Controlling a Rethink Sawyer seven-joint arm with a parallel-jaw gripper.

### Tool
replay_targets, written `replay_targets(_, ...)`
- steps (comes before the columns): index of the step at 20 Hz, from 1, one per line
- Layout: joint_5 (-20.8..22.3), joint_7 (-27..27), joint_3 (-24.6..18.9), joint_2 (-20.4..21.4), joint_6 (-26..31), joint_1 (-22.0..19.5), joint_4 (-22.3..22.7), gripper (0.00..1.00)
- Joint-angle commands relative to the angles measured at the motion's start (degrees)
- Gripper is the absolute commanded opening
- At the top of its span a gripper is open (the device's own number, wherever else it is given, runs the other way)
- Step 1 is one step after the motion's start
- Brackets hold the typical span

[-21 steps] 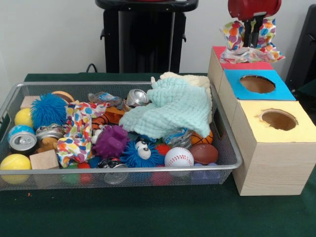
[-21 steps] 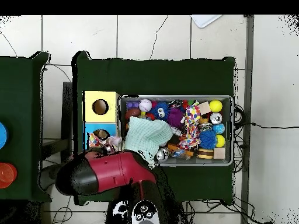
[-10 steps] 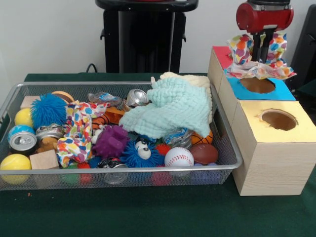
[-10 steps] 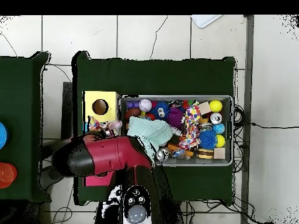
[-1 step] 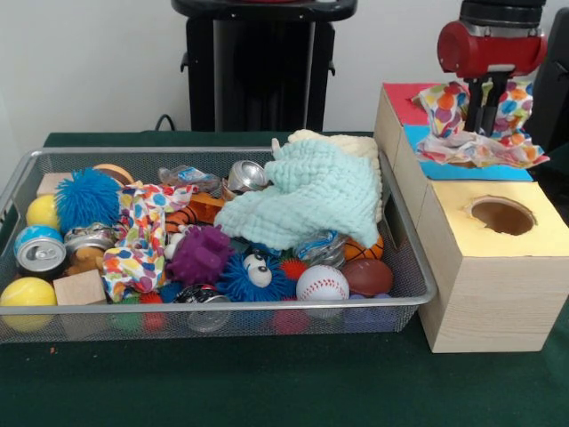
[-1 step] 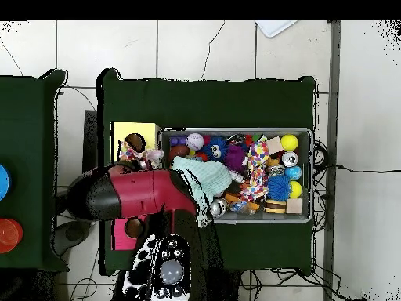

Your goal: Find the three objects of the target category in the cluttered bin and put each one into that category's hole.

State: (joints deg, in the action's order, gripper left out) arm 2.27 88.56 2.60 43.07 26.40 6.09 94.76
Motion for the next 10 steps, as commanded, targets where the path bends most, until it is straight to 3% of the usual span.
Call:
replay_targets(1, -4.32, 19.62, 4.58, -6.47, -0.65, 2.28, -8.04, 0.00)
replay_targets(7, -6.77, 18.37, 3.66, -8.99, 0.07, 1.38, -10.01, 0.00)
replay_targets(10, -6.20, 18.37, 3.47, -10.38, -4.95, 1.32, -7.81, 0.00)
